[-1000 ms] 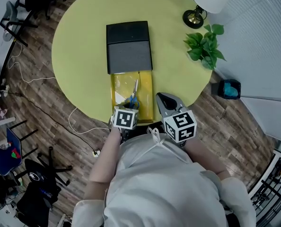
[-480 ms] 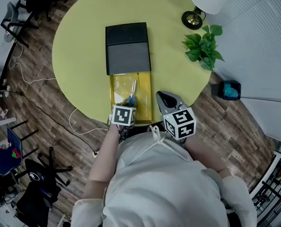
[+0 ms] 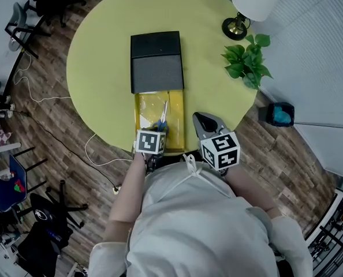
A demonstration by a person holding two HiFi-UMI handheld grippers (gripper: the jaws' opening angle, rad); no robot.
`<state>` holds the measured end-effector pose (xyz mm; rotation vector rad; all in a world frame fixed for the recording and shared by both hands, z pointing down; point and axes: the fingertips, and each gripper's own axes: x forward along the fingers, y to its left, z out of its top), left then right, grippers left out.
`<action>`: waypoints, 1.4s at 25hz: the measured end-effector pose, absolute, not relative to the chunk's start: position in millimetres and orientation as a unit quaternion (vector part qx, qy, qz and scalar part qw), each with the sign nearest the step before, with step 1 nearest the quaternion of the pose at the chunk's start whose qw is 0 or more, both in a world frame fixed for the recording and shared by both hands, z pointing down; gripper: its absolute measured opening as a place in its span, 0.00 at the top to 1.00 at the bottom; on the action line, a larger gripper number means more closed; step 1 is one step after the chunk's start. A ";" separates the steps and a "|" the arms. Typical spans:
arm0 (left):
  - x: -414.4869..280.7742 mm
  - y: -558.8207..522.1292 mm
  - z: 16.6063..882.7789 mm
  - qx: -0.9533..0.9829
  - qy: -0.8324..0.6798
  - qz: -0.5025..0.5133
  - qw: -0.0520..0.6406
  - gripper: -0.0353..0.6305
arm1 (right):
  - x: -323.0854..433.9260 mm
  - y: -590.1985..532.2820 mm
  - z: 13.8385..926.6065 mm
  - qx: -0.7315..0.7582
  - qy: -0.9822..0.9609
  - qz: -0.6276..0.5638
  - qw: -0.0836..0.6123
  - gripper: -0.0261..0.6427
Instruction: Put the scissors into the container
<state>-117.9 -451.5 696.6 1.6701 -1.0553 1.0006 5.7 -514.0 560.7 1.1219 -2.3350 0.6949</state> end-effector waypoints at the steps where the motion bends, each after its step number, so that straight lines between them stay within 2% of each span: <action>1: -118.6 -451.3 694.7 0.674 -0.429 0.403 0.446 0.78 | 4.6 -513.2 558.3 0.405 -0.850 0.249 0.228 0.96; 5: -122.2 -452.5 675.5 0.680 -0.449 0.391 0.428 0.82 | 2.7 -513.4 546.6 0.401 -0.857 0.234 0.224 0.96; 9: -124.1 -462.1 643.8 0.697 -0.476 0.370 0.389 0.94 | 2.6 -515.6 541.1 0.400 -0.860 0.231 0.218 0.96; 13: -122.0 -477.8 606.8 0.723 -0.498 0.326 0.351 0.94 | -1.9 -516.1 532.4 0.396 -0.865 0.224 0.210 0.96; 18: -116.9 -500.9 548.1 0.765 -0.529 0.268 0.252 0.94 | -5.2 -520.3 514.5 0.396 -0.874 0.207 0.192 0.96; 28: -114.9 -511.1 456.0 0.798 -0.573 0.144 0.114 0.94 | -1.7 -520.6 475.4 0.419 -0.879 0.168 0.153 0.96; 35: -115.7 -507.8 437.0 0.801 -0.582 0.110 0.090 0.94 | -5.2 -509.5 465.9 0.413 -0.887 0.150 0.141 0.97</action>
